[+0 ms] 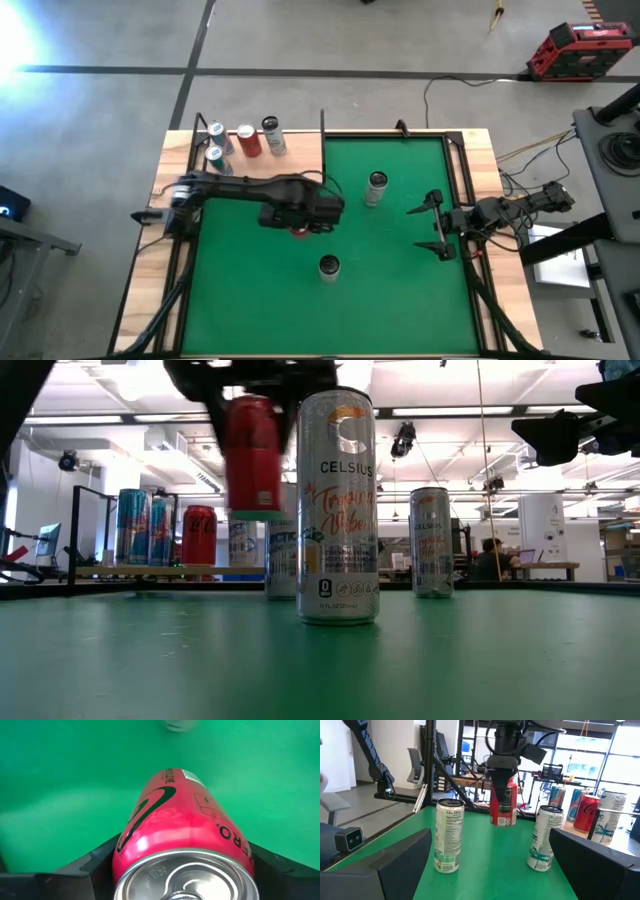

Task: Place canned beverage on shelf
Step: Put the red soda can on the shelf aligned with the other red soda can

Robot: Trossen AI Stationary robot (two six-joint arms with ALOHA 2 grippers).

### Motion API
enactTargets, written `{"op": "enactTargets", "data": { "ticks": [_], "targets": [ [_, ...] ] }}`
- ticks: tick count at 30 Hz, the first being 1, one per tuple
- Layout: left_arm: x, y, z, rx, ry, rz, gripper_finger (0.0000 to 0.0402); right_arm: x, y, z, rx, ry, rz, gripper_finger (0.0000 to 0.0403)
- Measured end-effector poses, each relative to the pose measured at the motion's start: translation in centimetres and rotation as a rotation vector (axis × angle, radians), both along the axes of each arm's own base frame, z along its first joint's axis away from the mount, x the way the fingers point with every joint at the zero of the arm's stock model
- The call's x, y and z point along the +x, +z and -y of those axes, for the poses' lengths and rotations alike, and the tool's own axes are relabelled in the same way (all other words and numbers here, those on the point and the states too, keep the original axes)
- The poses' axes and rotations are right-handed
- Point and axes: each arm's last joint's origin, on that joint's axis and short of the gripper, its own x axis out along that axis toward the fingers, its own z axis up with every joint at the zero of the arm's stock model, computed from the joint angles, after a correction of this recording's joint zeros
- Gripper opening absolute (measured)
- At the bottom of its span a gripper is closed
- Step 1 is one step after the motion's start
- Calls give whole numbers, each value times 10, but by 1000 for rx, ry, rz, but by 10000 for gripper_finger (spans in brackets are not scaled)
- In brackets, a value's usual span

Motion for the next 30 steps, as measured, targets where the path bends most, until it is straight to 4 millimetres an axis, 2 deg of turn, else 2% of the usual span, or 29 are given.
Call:
{"op": "enactTargets", "data": {
  "ticks": [7,16,22,30],
  "targets": [
    [-54,9,-17,32,106,-14,283,0,0,0,0,0,0,396],
    [-110,16,-56,98,206,3,283,0,0,0,0,0,0,396],
    [-132,7,-93,103,236,13,283,0,0,0,0,0,0,396],
    [-150,-1,-151,96,255,9,283,0,0,0,0,0,0,396]
  ]
}}
